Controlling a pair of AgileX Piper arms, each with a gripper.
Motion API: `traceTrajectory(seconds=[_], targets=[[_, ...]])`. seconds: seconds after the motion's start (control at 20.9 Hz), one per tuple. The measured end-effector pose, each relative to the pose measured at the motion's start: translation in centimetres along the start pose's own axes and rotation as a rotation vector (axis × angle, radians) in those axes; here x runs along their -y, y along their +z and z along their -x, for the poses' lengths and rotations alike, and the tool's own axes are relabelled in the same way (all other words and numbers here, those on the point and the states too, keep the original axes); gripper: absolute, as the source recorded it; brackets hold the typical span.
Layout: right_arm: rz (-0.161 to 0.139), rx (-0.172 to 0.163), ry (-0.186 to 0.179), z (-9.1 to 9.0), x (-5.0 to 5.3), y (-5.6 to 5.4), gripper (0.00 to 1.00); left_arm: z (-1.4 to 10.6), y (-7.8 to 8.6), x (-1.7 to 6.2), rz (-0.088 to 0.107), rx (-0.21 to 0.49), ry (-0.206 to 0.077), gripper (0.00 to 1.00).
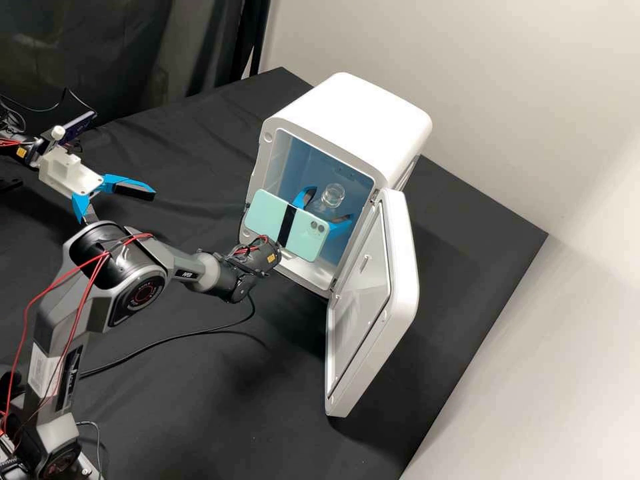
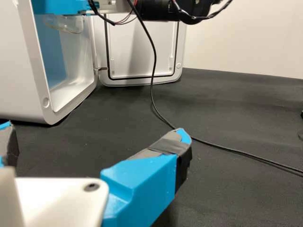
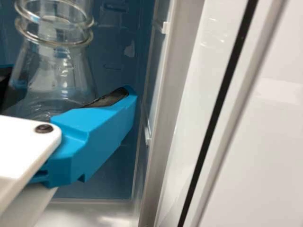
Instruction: Place the flask in the incubator
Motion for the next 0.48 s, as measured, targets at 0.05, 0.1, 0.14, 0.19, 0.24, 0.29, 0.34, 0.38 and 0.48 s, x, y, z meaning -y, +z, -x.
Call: traceTrajectory(seconds=[0.05, 0.1, 0.14, 0.19, 0.24, 0.29, 0.34, 0.38, 0.48], targets=[[0.0, 0.006, -0.005, -0.3, 0.1, 0.1, 0.0, 0.0, 0.0, 0.0, 0.0, 0.0, 0.0, 1.0], [0.001, 0.008, -0.006, -0.6, 0.0, 0.1, 0.0, 0.0, 0.0, 0.0, 0.0, 0.0, 0.0, 1.0], [0.007, 0.007, -0.005, -0.9, -0.1, 0.0, 0.0, 0.0, 0.0, 0.0, 0.0, 0.0, 0.0, 1.0], [0.016, 0.01, -0.009, -1.2, -0.1, -0.1, 0.0, 0.0, 0.0, 0.0, 0.0, 0.0, 0.0, 1.0], [0.019, 0.012, -0.012, -1.5, -0.2, -0.3, 0.0, 0.0, 0.0, 0.0, 0.0, 0.0, 0.0, 1.0], [0.016, 0.014, -0.013, -1.7, -0.3, -0.6, 0.0, 0.0, 0.0, 0.0, 0.0, 0.0, 0.0, 1.0], [0.011, 0.015, -0.012, -2.0, -0.4, -0.9, 0.0, 0.0, 0.0, 0.0, 0.0, 0.0, 0.0, 1.0], [0.009, 0.009, -0.009, -2.3, -0.6, -1.3, 0.0, 0.0, 0.0, 0.0, 0.0, 0.0, 0.0, 1.0], [0.01, 0.001, -0.012, -3.0, -0.6, -1.8, 0.0, 0.0, 0.0, 0.0, 0.0, 0.0, 0.0, 1.0]])
